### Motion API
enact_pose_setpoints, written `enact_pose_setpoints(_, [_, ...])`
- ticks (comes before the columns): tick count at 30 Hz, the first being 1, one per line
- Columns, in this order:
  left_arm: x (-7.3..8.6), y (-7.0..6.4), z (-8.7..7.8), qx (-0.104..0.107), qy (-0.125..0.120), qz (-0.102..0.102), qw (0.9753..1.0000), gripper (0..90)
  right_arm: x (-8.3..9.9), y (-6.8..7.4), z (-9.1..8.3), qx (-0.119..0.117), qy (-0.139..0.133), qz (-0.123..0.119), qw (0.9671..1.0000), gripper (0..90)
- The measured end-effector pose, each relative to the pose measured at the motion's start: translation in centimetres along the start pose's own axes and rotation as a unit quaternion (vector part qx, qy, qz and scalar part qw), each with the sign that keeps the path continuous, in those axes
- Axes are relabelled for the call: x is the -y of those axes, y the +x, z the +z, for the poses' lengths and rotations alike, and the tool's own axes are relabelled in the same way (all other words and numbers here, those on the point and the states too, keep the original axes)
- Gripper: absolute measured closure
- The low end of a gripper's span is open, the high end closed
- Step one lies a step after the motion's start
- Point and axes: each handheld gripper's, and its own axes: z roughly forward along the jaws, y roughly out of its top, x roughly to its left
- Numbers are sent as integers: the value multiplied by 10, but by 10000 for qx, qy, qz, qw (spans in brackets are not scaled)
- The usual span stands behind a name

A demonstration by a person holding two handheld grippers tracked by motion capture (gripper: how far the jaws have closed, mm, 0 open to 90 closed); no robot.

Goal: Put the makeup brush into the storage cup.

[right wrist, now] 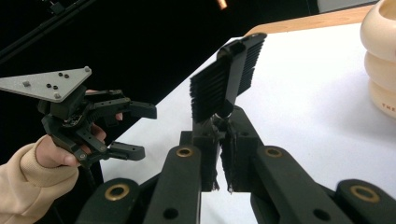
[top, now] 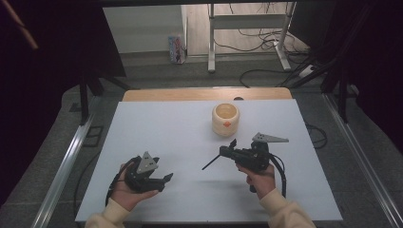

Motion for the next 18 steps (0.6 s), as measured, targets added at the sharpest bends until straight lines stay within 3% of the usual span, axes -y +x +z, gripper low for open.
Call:
enact_pose_setpoints(9, [15,11,-7,-120,103,-312,9994,228,0,-1,-1,49,-1,-10,10000,846])
enact_pose_setpoints(18, [26,19,-10,-88,186,-539,9983,211,-1,-2,-3,66,-26,-12,10000,846])
